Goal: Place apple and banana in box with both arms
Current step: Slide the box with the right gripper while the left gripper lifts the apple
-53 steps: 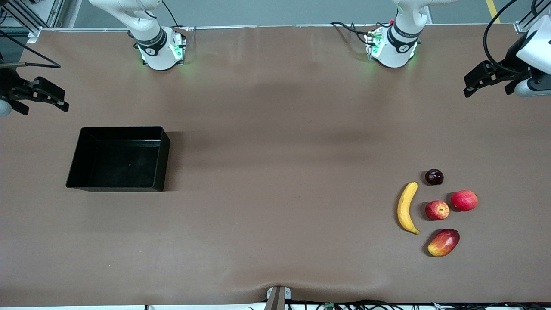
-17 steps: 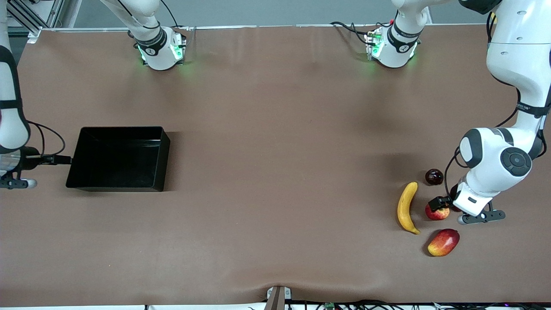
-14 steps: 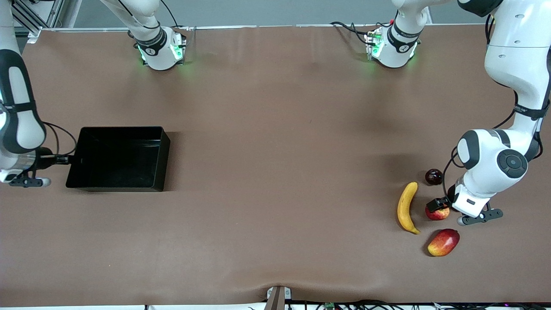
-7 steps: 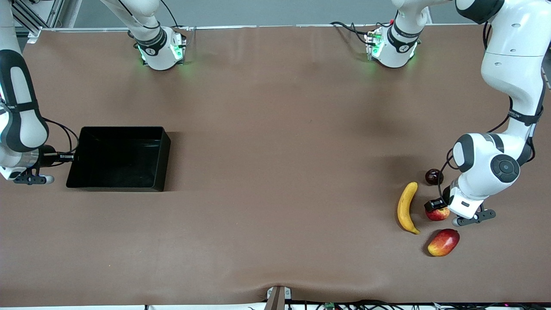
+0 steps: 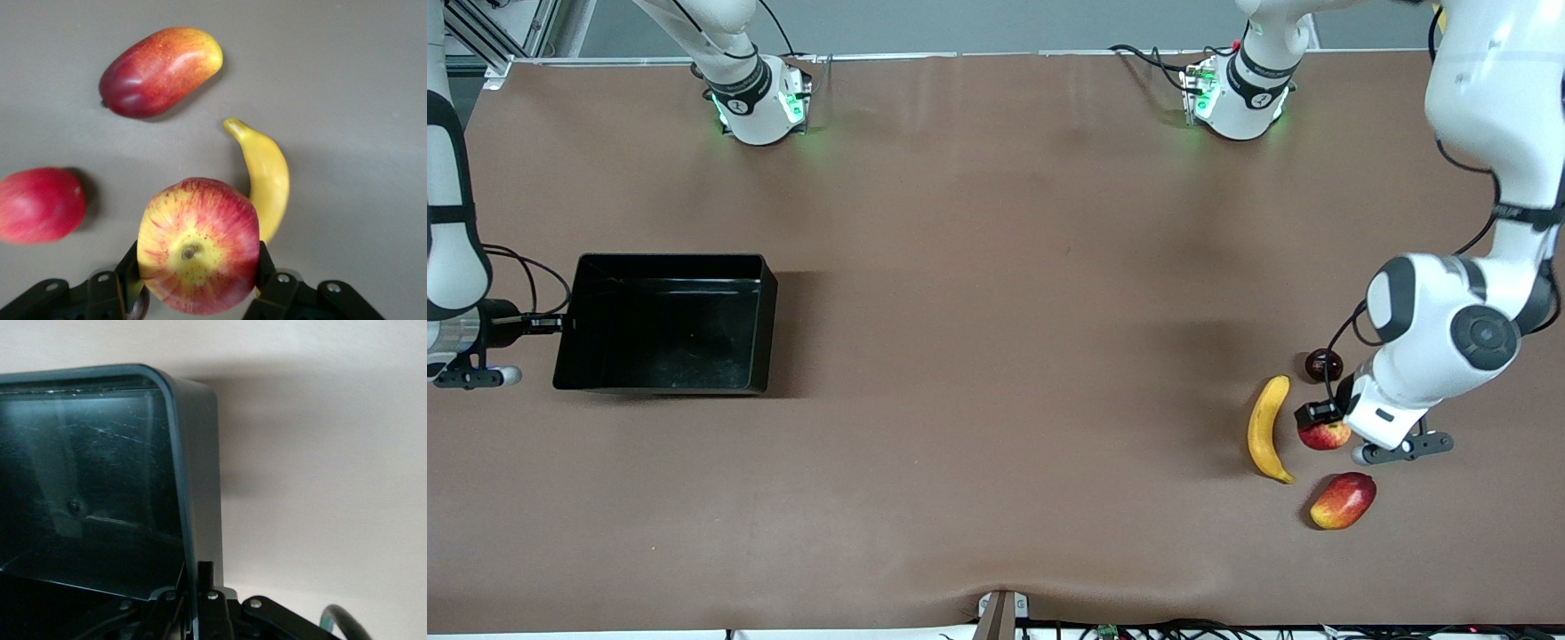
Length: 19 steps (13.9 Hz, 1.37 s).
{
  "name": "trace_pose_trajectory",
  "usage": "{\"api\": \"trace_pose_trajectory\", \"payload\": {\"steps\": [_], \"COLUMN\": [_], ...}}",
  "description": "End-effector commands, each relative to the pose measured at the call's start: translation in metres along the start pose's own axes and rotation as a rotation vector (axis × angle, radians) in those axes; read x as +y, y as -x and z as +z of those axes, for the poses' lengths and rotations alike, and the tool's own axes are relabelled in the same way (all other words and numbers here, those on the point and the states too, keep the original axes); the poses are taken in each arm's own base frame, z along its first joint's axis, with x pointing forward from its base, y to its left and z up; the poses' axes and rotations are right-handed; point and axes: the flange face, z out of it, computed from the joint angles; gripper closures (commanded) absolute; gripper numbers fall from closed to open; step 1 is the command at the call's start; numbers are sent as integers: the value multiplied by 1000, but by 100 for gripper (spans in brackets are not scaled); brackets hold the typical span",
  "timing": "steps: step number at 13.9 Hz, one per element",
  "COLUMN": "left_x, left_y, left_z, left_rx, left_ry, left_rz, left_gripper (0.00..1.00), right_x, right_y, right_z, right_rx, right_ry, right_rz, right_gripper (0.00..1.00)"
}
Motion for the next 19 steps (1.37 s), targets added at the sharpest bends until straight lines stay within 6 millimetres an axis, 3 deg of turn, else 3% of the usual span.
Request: {"api": "trace_pose_trajectory", "payload": {"steps": [1, 5, 7, 9, 11, 12, 14, 16, 19], "left_x": [11, 41, 56, 83, 119, 142, 174, 199, 240], "left_y": [22, 55, 69, 84, 100, 109, 122, 133, 152], "left_z": [-59, -137, -162, -172, -167, -163, -158, -150, -122], "left_rx": [-27, -50, -52, -60, -71, -80, -85, -95, -126], "left_ry": [-43, -77, -78, -80, -67, -55, -40, -29, -29], "left_rz": [28, 58, 61, 42, -35, -85, -141, -170, -222], "left_gripper": [100, 100, 100, 100, 100, 100, 100, 100, 100], "right_x": [-50, -162, -220, -278, -359, -390, -455, -496, -542], "right_y": [-2, -23, -29, -32, -32, -35, -34, -31, -21], "right_z": [-37, -30, -23, -12, 10, 17, 50, 80, 124], "right_rx": [-11, -45, -61, -76, -52, -9, 25, 35, 19], "right_ry": [-129, -157, -193, -187, -141, -132, -113, -105, -76], "right_rz": [41, 79, 121, 113, 21, 48, 66, 21, -16], "right_gripper": [100, 100, 100, 100, 100, 100, 100, 100, 100]}}
